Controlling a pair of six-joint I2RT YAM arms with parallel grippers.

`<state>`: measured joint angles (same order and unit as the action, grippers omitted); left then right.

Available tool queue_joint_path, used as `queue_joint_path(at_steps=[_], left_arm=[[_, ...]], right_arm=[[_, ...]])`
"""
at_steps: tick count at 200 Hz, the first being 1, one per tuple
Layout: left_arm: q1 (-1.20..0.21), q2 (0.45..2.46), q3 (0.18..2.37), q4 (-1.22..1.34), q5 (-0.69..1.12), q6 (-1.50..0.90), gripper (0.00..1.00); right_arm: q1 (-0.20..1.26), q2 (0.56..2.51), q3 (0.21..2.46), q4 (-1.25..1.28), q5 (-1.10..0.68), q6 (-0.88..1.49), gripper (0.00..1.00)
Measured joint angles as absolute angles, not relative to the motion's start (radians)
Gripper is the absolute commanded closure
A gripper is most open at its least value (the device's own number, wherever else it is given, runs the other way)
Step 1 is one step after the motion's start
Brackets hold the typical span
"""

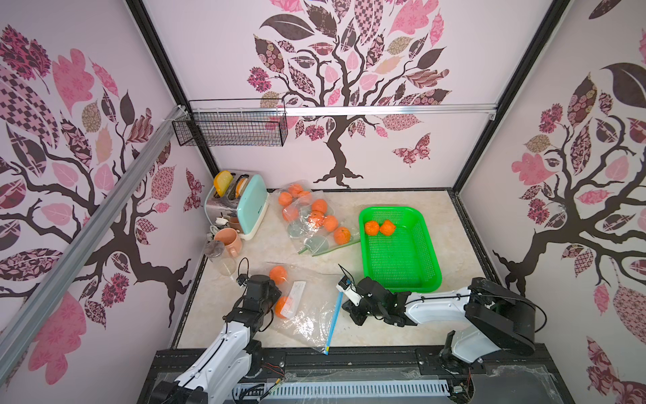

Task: Open the zip-top bag and take out the orange
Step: Adjust the zipper food storage bag at the center of the board.

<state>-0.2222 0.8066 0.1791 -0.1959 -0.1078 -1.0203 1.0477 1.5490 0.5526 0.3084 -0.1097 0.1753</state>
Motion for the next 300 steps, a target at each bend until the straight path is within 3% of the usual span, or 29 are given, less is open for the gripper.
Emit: queue_joint_path(at_steps=[50, 73, 114, 169, 206, 243, 300], left_arm=[[-0.222, 0.807, 0.179, -0.196, -0.102, -1.018, 1.0], [-0.222, 0.807, 0.179, -0.194, -0.084, -1.003, 1.0], [-0.222, 0.794, 0.197, -0.197, 0.047, -0.943, 1.0], [-0.229, 0.644, 0.391, -0.29, 0.189, -0.859, 1.0], [-0.234, 0.522, 0.428, -0.334, 0.248, -0.802, 1.0], [-0.258, 0.467, 0.43, -0.31, 0.37, -0.769, 1.0], [-0.293, 0.351, 0.379, -0.197, 0.453, -0.766, 1.0]], right_arm=[[1.058, 1.634, 0.622, 0.377, -0.143, 0.172, 0.86], [1.059, 1.665, 0.628, 0.429, -0.175, 0.165, 0.8], [1.059, 1.698, 0.613, 0.566, -0.24, 0.125, 0.71], [1.059, 1.741, 0.538, 0.657, -0.225, 0.081, 0.66], [1.059, 1.71, 0.479, 0.708, -0.194, 0.065, 0.5], [1.059, 1.72, 0.48, 0.731, -0.171, 0.053, 0.43], [1.059, 1.72, 0.461, 0.772, -0.134, 0.042, 0.17]])
